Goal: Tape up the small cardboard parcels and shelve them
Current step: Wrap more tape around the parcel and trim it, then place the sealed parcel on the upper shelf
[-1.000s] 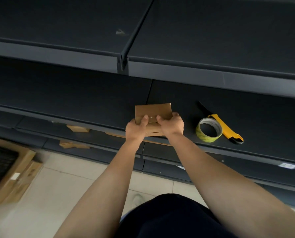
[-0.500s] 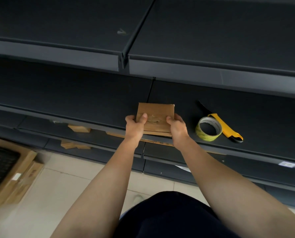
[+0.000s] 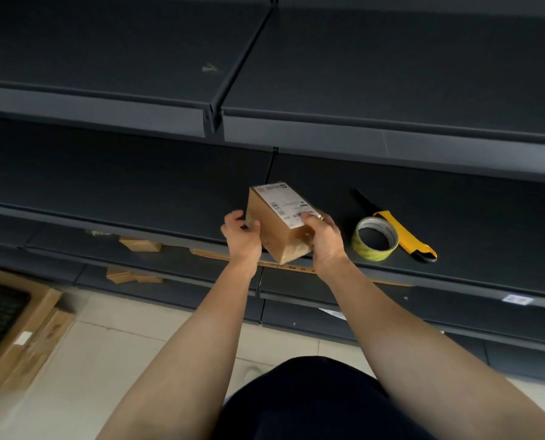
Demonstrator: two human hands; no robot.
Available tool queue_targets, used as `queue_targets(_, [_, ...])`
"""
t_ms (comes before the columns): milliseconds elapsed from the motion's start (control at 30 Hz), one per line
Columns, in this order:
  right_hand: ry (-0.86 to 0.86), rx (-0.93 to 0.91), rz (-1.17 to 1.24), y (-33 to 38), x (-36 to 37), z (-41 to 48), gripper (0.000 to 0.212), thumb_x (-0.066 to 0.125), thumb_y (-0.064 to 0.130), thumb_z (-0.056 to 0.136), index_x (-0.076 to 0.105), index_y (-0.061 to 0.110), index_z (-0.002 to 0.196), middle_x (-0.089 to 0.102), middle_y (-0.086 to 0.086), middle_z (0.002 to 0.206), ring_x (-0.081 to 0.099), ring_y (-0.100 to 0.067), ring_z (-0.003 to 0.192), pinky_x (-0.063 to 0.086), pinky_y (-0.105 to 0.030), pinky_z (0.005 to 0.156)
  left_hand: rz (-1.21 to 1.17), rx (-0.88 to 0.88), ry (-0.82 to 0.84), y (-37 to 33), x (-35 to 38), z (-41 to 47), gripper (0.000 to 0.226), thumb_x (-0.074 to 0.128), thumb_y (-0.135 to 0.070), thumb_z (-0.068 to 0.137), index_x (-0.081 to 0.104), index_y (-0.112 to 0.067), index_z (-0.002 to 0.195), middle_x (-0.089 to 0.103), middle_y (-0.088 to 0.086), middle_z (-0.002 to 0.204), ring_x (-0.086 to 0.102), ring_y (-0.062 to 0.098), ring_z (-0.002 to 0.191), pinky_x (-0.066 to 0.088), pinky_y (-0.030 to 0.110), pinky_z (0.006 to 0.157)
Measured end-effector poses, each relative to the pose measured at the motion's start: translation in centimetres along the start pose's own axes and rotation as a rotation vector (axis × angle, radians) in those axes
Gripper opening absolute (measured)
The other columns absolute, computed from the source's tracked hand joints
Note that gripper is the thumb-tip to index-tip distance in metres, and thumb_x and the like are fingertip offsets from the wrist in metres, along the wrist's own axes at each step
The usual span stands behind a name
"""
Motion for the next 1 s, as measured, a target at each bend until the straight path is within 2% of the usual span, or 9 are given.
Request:
queue_targets(100, [0.025, -0.014, -0.084, -0.2, 0.6, -0.3, 0.037, 0.067, 0.022, 0.083, 0.057, 0.023, 0.119, 0.071, 0.000, 0.099, 0.067, -0.016, 0.093, 0.050, -0.029, 0.073, -0.024, -0.016, 0.047, 0.6, 0.7, -0.4, 0.024, 0.045, -0.003, 0.095, 0.050, -0.018, 0.113, 0.052, 0.009, 0.124, 0.057, 0.019, 0.108, 0.047, 0.025, 0.085])
queue_targets(300, [0.158, 0.029, -0.239, -2.3, 1.9, -1.0, 0.059, 0.067, 0.019, 0.085, 0.043, 0.026, 0.138, 0.069, 0.004, 0.110, 0.063, -0.015, 0.101, 0.051, -0.029, 0.075, 0.059, -0.037, 0.207, 1.3, 1.2, -1.5, 0.055, 0.064, -0.018, 0.088, 0.043, -0.023, 0.139, 0.052, 0.000, 0.129, 0.056, 0.017, 0.115, 0.052, 0.034, 0.092])
queue_targets(400, [0.291, 0.017, -0.372, -2.9, 2.8, -1.3, 0.086, 0.076, 0.014, 0.077, 0.028, 0.031, 0.147, 0.063, 0.005, 0.123, 0.056, -0.017, 0.116, 0.047, -0.037, 0.097, 0.065, -0.063, 0.420, 1.8, 2.2, -2.7, 0.071, 0.071, -0.023, 0.081, 0.035, -0.040, 0.140, 0.061, -0.019, 0.109, 0.057, 0.003, 0.107, 0.050, 0.021, 0.078])
queue_targets(500, [0.400, -0.024, -0.562, -2.9, 3.3, -1.7, 0.102, 0.081, 0.009, 0.071, 0.020, 0.037, 0.147, 0.059, 0.009, 0.125, 0.050, -0.012, 0.122, 0.041, -0.037, 0.104, 0.154, -0.026, 0.579, 2.1, 2.8, -3.3, 0.087, 0.076, -0.016, 0.076, 0.025, -0.048, 0.138, 0.056, -0.026, 0.114, 0.051, -0.007, 0.106, 0.046, 0.021, 0.082])
queue_targets(567, [0.404, -0.054, -0.614, -2.7, 3.4, -1.9, 0.103, 0.078, 0.003, 0.073, 0.016, 0.034, 0.149, 0.057, 0.014, 0.121, 0.048, -0.007, 0.119, 0.043, -0.027, 0.098, 0.151, -0.018, 0.574, 2.1, 2.7, -3.2, 0.090, 0.076, -0.007, 0.073, 0.028, -0.049, 0.136, 0.056, -0.025, 0.116, 0.050, -0.007, 0.107, 0.045, 0.025, 0.089])
queue_targets(633, [0.357, -0.091, -0.626, -2.1, 3.2, -2.0, 0.095, 0.074, 0.003, 0.078, 0.018, 0.032, 0.149, 0.056, 0.018, 0.111, 0.049, -0.003, 0.110, 0.046, -0.009, 0.080, 0.141, -0.007, 0.532, 2.0, 2.2, -3.2, 0.086, 0.080, -0.010, 0.070, 0.033, -0.049, 0.131, 0.059, -0.023, 0.116, 0.052, -0.006, 0.107, 0.043, 0.024, 0.091])
queue_targets(700, [0.338, -0.118, -0.591, -1.6, 3.3, -2.1, 0.087, 0.072, 0.003, 0.080, 0.025, 0.028, 0.148, 0.057, 0.015, 0.111, 0.052, -0.005, 0.108, 0.046, -0.003, 0.064, 0.091, -0.009, 0.502, 1.8, 1.5, -3.2, 0.092, 0.084, -0.014, 0.067, 0.033, -0.040, 0.139, 0.059, -0.017, 0.122, 0.053, -0.001, 0.112, 0.044, 0.019, 0.088])
queue_targets(900, [0.331, -0.239, -0.717, 0.1, 4.9, -3.2, 0.079, 0.069, 0.024, 0.085, 0.023, 0.026, 0.149, 0.051, 0.003, 0.133, 0.051, -0.015, 0.119, 0.046, -0.019, 0.085, 0.006, -0.005, 0.315, 0.6, -1.7, -3.6, 0.074, 0.082, -0.013, 0.071, 0.036, -0.017, 0.129, 0.060, -0.001, 0.120, 0.059, 0.003, 0.102, 0.050, 0.010, 0.068])
queue_targets(1000, [0.341, -0.266, -0.722, 0.4, 5.9, -4.2, 0.073, 0.067, 0.029, 0.087, 0.026, 0.025, 0.147, 0.050, 0.002, 0.135, 0.050, -0.014, 0.119, 0.044, -0.018, 0.082, -0.015, 0.034, 0.234, -0.2, -3.6, -4.4, 0.059, 0.082, -0.016, 0.072, 0.042, -0.019, 0.115, 0.061, 0.001, 0.117, 0.061, 0.007, 0.103, 0.052, 0.014, 0.075])
Point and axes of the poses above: each hand's wrist, its own z-axis towards the middle knuckle, its own x-axis out of the palm, y = z × x, the point moved 10 cm from there along z, towards the middle knuckle
